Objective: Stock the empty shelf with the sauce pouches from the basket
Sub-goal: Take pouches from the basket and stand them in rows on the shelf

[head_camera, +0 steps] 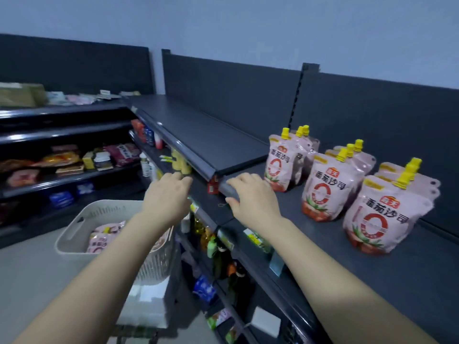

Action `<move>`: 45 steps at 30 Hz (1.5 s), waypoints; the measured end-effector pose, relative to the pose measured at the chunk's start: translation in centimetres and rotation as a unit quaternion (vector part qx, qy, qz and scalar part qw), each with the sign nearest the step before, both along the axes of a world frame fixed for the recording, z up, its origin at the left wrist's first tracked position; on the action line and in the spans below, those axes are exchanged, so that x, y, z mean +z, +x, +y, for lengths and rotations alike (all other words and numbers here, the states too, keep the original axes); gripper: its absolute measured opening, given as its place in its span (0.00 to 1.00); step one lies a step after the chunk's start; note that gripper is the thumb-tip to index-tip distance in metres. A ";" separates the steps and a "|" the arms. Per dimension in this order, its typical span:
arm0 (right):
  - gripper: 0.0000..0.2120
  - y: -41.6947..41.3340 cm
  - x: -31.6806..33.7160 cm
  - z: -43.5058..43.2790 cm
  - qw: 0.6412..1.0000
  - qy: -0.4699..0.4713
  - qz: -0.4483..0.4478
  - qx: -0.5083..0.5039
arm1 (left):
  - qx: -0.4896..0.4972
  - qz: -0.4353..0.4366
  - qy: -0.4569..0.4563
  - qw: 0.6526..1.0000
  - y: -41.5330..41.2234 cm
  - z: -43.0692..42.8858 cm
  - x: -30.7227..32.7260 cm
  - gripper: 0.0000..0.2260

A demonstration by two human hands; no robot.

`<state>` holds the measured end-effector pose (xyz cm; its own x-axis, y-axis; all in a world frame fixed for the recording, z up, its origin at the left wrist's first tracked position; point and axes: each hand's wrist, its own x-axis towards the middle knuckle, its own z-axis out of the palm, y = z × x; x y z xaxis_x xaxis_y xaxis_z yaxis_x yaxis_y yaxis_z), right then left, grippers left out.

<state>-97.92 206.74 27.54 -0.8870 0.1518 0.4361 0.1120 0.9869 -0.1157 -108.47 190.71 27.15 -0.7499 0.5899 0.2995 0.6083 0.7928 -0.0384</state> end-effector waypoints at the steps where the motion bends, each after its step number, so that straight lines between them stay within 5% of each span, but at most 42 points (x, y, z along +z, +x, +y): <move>1: 0.18 -1.3 -0.9 -1.2 1.000 -0.002 -0.020 0.012 | 0.015 -0.002 -0.015 1.000 -1.0 -1.6 -0.7 0.17; 16: 0.14 -19.2 -11.9 -15.3 0.975 0.002 -0.213 0.067 | 0.133 -0.137 -0.124 0.974 -15.4 -19.8 -11.3 0.16; 25: 0.18 -27.0 -18.2 -15.6 0.939 -0.004 -0.334 0.084 | 0.167 -0.216 -0.160 0.949 -22.8 -21.4 -18.3 0.16; 37: 0.20 -36.5 -28.6 -14.8 0.878 -0.008 -0.470 0.088 | 0.279 -0.383 -0.139 0.870 -31.5 -19.9 -28.7 0.14; 42: 0.21 -38.2 -33.1 -15.4 0.839 -0.105 -0.533 0.022 | 0.329 -0.449 -0.045 0.829 -34.6 -20.2 -33.4 0.14; 45: 0.19 -39.1 -35.1 -16.0 0.784 -0.233 -0.573 -0.059 | 0.375 -0.479 0.005 0.794 -35.9 -20.5 -36.4 0.21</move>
<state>-137.02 190.76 -7.55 -0.6235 0.1687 -0.7634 0.4937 0.8421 -0.2172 -144.42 170.23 -9.28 -0.7755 -0.1298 -0.6179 -0.2893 0.9429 0.1650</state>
